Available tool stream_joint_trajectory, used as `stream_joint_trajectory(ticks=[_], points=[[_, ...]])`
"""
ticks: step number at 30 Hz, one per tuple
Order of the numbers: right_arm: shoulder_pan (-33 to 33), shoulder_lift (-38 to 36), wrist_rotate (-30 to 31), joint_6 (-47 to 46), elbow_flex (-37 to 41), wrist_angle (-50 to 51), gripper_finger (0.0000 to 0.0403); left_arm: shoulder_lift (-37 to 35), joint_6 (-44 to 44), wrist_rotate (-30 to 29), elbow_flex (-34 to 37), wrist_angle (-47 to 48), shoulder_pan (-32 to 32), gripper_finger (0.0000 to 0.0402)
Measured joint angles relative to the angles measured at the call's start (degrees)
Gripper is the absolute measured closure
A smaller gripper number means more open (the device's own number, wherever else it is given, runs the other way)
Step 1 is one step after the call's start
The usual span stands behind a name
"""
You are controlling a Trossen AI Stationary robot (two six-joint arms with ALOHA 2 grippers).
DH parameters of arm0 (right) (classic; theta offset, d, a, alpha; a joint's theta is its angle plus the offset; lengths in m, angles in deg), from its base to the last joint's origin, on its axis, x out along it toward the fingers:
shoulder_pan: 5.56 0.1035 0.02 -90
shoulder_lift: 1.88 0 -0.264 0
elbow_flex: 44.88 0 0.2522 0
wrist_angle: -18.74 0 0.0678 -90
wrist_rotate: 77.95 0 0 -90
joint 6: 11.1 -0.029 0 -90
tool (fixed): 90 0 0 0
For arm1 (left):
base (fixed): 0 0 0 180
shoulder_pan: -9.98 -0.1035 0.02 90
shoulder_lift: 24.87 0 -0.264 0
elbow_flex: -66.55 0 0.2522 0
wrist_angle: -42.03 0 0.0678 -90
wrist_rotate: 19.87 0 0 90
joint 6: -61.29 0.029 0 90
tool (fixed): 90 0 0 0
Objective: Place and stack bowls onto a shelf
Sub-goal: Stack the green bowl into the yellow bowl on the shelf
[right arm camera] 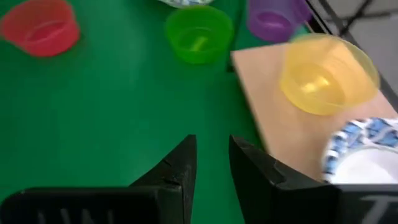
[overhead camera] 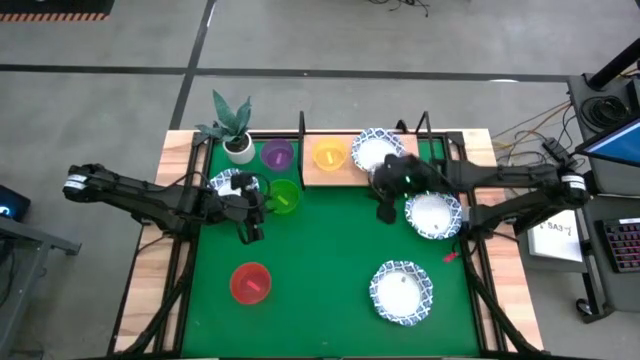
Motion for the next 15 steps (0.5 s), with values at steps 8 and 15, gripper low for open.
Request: stream_joint_trajectory(ticks=[8,15], points=[[9.66,-3.9,6.18,2.94,6.33,-6.93,0.0339,5.32,-6.23,1.14,0.0,-5.3,0.02,0.0281],[10.57,-6.39,6.21,10.52,8.89,-12.39,0.0342,12.97,-7.27,1.02,-0.86,-8.76,-0.15,0.0281]])
